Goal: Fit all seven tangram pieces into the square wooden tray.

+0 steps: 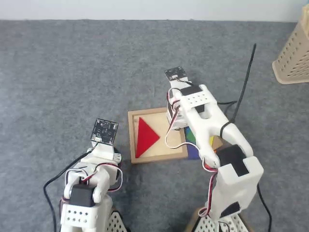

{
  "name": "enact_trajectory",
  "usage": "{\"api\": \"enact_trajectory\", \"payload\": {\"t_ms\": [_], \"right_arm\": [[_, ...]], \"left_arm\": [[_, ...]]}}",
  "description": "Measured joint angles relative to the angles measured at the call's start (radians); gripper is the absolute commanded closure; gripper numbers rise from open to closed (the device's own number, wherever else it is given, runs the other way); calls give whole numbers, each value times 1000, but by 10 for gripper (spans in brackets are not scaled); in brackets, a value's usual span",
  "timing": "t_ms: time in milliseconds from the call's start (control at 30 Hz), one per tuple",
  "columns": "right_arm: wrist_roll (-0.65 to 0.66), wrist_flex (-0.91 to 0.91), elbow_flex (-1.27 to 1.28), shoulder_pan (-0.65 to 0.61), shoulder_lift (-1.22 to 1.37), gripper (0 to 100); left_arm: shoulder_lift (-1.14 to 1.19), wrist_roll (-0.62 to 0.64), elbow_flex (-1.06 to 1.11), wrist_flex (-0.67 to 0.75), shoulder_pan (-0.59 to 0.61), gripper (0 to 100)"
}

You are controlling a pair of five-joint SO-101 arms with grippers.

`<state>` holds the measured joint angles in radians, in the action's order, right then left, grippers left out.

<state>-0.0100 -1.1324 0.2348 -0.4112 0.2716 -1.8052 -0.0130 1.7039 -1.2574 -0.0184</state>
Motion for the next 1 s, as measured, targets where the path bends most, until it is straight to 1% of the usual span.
{"api": "enact_trajectory", "payload": {"t_ms": [267,400,567,700,800,900,1000], "right_arm": [[2,-11,-9,0,-3,861],[2,-17,18,6,-86,861],[2,-72,107,89,-284,858],[2,-55,226,164,-384,857],[2,-20,299,172,-385,842],[2,0,302,184,-347,797],[0,20,302,193,-276,781]], "left_arm": [[0,0,0,0,2,988],[0,0,0,0,2,988],[0,0,0,0,2,988],[0,0,0,0,2,988],[0,0,0,0,0,988],[0,0,0,0,0,988],[0,0,0,0,2,988]]}}
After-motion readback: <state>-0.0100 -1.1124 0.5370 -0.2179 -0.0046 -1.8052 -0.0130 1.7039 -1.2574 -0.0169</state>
